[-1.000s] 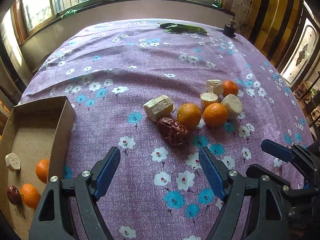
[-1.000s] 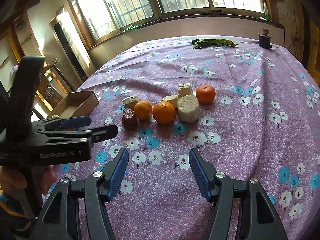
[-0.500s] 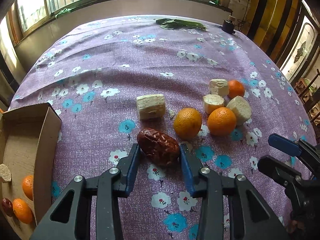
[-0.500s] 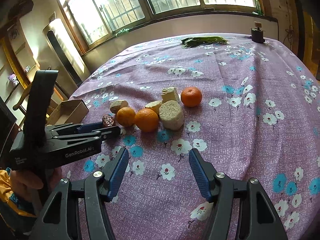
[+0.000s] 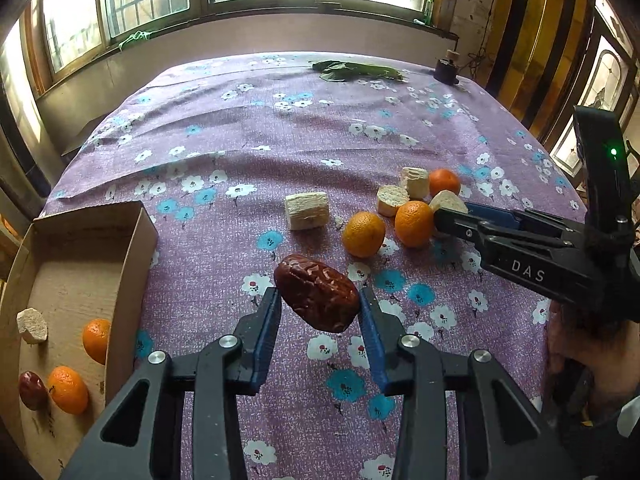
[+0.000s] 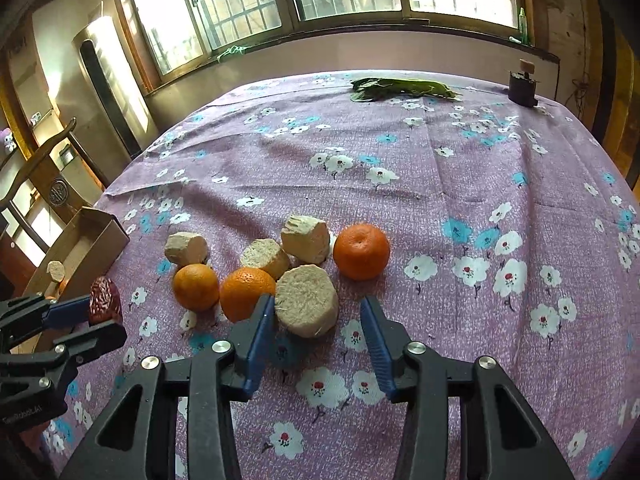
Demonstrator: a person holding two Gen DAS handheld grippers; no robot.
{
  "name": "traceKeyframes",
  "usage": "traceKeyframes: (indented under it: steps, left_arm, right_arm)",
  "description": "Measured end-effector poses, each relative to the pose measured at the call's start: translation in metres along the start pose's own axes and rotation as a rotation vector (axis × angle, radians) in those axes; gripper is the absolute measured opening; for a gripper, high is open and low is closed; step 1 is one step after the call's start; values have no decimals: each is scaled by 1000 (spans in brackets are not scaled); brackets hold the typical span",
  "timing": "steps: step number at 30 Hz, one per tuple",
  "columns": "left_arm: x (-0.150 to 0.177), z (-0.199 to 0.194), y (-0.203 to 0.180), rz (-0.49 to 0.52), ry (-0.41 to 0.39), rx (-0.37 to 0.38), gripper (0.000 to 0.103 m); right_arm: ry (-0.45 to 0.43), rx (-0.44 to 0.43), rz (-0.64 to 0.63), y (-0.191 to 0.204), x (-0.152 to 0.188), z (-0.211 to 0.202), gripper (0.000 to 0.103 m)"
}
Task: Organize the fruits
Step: 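Grasp the wrinkled red date with the left tool while the right tool grasps a round yam slice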
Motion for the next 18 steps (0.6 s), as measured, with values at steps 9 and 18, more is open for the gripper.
traceKeyframes:
  steps: [9, 18]
  left_arm:
    - [4, -1, 5, -4, 8, 2, 38]
    - [4, 1, 4, -11, 18, 5, 38]
  right_arm:
    - [26, -17, -25, 8, 8, -7, 43]
    - [32, 59, -110, 11, 5, 10, 45]
Point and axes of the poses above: each gripper's, at about its wrist camera, not at the fingertips, and z roughly the way its jaws point, y to its left, x to its underside, the point moved 5 cm from there along z, roughly the way its jaws point, and after that the axes turned 12 degrees about -z, right-handed, at the moved point
